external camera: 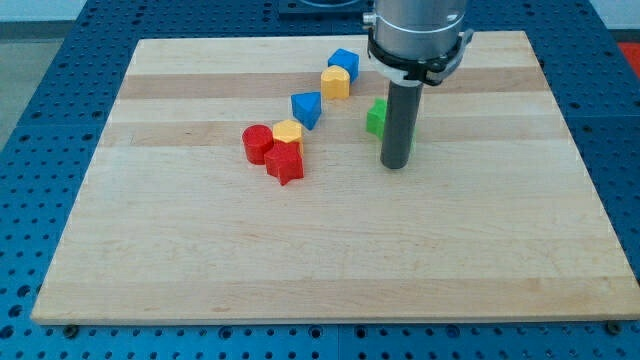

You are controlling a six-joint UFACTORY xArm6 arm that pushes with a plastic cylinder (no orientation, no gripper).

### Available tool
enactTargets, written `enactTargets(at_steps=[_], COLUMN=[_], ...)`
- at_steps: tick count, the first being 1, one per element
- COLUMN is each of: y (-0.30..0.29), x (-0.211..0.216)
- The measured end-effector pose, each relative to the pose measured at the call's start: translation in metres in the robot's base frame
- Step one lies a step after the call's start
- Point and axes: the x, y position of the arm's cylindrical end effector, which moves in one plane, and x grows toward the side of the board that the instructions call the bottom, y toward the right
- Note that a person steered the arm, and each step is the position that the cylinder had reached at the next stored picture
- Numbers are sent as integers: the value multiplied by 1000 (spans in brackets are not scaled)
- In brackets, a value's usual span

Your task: Push the red circle along with the hexagon slightly to the left

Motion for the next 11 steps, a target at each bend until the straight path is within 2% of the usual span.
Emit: enactTargets(at_steps=[6,11], y=[-138,-143], x=[-41,-86])
